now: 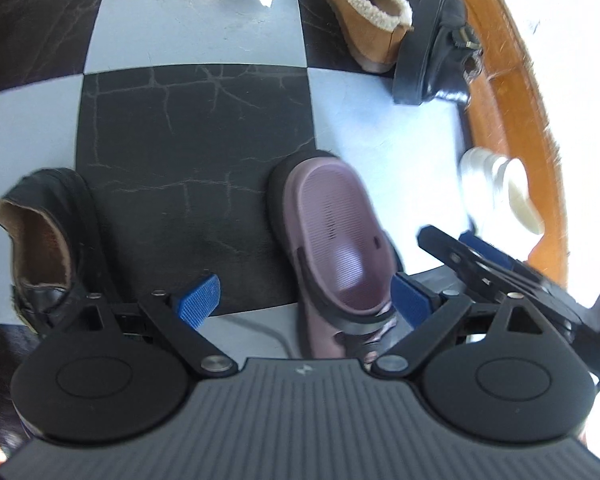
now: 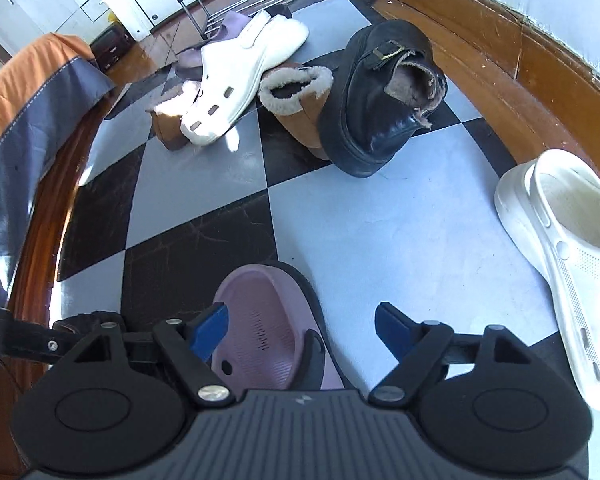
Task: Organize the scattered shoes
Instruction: 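Move the left tool into the pile toward the brown fur slipper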
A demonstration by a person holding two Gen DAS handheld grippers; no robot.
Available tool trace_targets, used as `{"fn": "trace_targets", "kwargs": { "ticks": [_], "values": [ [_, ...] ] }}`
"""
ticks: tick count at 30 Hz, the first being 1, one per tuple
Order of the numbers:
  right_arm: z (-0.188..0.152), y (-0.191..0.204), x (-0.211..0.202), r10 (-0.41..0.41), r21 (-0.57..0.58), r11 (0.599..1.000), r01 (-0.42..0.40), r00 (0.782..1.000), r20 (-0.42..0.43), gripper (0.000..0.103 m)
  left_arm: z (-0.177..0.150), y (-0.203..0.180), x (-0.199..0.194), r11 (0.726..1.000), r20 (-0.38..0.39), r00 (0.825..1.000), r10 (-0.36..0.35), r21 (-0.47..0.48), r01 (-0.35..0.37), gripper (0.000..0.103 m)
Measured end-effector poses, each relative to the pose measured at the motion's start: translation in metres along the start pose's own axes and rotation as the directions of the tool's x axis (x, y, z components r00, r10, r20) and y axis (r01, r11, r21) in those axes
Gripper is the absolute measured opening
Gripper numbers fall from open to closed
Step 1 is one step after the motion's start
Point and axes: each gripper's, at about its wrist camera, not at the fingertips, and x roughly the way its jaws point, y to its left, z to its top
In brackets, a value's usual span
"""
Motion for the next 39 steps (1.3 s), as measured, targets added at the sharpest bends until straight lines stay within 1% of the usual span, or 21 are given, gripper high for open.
{"fn": "trace_targets", "kwargs": {
  "ticks": [4, 5, 6, 8, 11, 13, 14, 15, 17, 19, 20, 21, 24, 26, 28, 31, 33, 36, 37, 38, 39],
  "values": [
    [0.022, -0.016, -0.012, 0.088, 0.072, 0.993, -0.089, 0.996, 0.013, 0.061, 0.005, 0.005, -0.004, 0.999, 0.022, 1.0, 0.001, -0.04, -0.001, 0.093],
    [0.028, -0.017, -0.013, 0.104, 0.07, 0.992, -0.104, 0.995, 0.012, 0.046, 0.006, 0.005, -0.006, 0.999, 0.033, 0.999, 0.007, -0.044, -0.006, 0.093],
    [0.032, -0.013, -0.013, 0.107, 0.036, 0.994, -0.107, 0.994, 0.002, 0.007, 0.007, 0.004, -0.007, 0.999, 0.039, 0.999, 0.01, -0.043, -0.009, 0.093],
    [0.041, -0.001, -0.01, 0.102, -0.042, 0.994, -0.102, 0.995, -0.01, 0.0, 0.01, 0.002, -0.009, 0.999, 0.051, 0.999, 0.015, -0.035, -0.014, 0.093],
    [0.065, 0.017, 0.0, 0.105, -0.095, 0.99, -0.104, 0.994, 0.006, 0.003, 0.03, -0.007, -0.011, 0.999, 0.099, 0.995, -0.03, -0.03, 0.033, 0.093],
    [0.083, 0.021, 0.007, 0.116, -0.065, 0.991, -0.115, 0.993, 0.02, 0.021, 0.05, -0.01, -0.009, 0.995, 0.156, 0.984, -0.083, -0.042, 0.091, 0.093],
    [0.089, 0.019, 0.01, 0.105, -0.032, 0.994, -0.104, 0.994, 0.029, 0.04, 0.061, -0.011, -0.007, 0.992, 0.182, 0.978, -0.1, -0.057, 0.112, 0.093],
    [0.09, 0.017, 0.01, 0.089, -0.013, 0.996, -0.089, 0.995, 0.038, 0.051, 0.072, -0.009, -0.002, 0.989, 0.188, 0.977, -0.098, -0.09, 0.116, 0.093],
    [0.089, 0.014, 0.013, 0.073, -0.025, 0.997, -0.072, 0.997, 0.014, 0.05, 0.1, -0.004, 0.013, 0.967, 0.195, 0.973, -0.124, -0.197, 0.162, 0.093],
    [0.084, 0.004, 0.016, 0.088, 0.002, 0.996, -0.088, 0.995, -0.037, 0.051, 0.132, 0.001, 0.04, 0.918, 0.2, 0.954, -0.224, -0.285, 0.276, 0.092],
    [0.082, -0.002, 0.017, 0.103, 0.025, 0.995, -0.102, 0.993, -0.059, 0.051, 0.147, 0.002, 0.056, 0.896, 0.187, 0.946, -0.264, -0.315, 0.312, 0.084],
    [0.081, -0.008, 0.017, 0.129, 0.056, 0.991, -0.125, 0.989, -0.073, 0.051, 0.158, -0.001, 0.07, 0.889, 0.177, 0.949, -0.262, -0.338, 0.309, 0.076],
    [0.083, -0.023, 0.016, 0.188, 0.129, 0.976, -0.177, 0.979, -0.081, 0.051, 0.191, -0.012, 0.117, 0.86, 0.151, 0.95, -0.273, -0.405, 0.312, 0.075],
    [0.085, -0.03, 0.015, 0.205, 0.146, 0.97, -0.192, 0.976, -0.079, 0.051, 0.2, -0.012, 0.134, 0.826, 0.18, 0.941, -0.287, -0.45, 0.339, 0.076],
    [0.088, -0.035, 0.013, 0.196, 0.133, 0.974, -0.184, 0.977, -0.086, 0.051, 0.207, -0.016, 0.144, 0.813, 0.208, 0.936, -0.283, -0.466, 0.35, 0.081],
    [0.09, -0.045, 0.007, 0.191, 0.112, 0.977, -0.18, 0.977, -0.095, 0.053, 0.226, -0.028, 0.17, 0.869, 0.139, 0.971, -0.194, -0.434, 0.236, 0.081],
    [0.093, -0.055, 0.005, 0.188, 0.122, 0.977, -0.178, 0.979, -0.082, 0.053, 0.234, -0.033, 0.191, 0.901, 0.066, 0.993, -0.097, -0.419, 0.115, 0.05],
    [0.109, -0.069, 0.01, 0.203, 0.156, 0.969, -0.191, 0.977, -0.066, 0.053, 0.232, -0.036, 0.187, 0.897, 0.118, 0.988, -0.102, -0.419, 0.142, 0.019],
    [0.119, -0.072, 0.014, 0.221, 0.173, 0.963, -0.208, 0.973, -0.059, 0.053, 0.231, -0.039, 0.182, 0.911, 0.128, 0.989, -0.078, -0.394, 0.122, 0.015],
    [0.126, -0.073, 0.018, 0.234, 0.179, 0.959, -0.221, 0.971, -0.054, 0.053, 0.228, -0.05, 0.171, 0.945, 0.159, 0.987, -0.032, -0.317, 0.081, 0.011],
    [0.134, -0.071, 0.022, 0.241, 0.18, 0.957, -0.229, 0.969, -0.05, 0.053, 0.224, -0.053, 0.163, 0.955, 0.179, 0.984, -0.015, -0.289, 0.067, 0.009]
  ]
}}
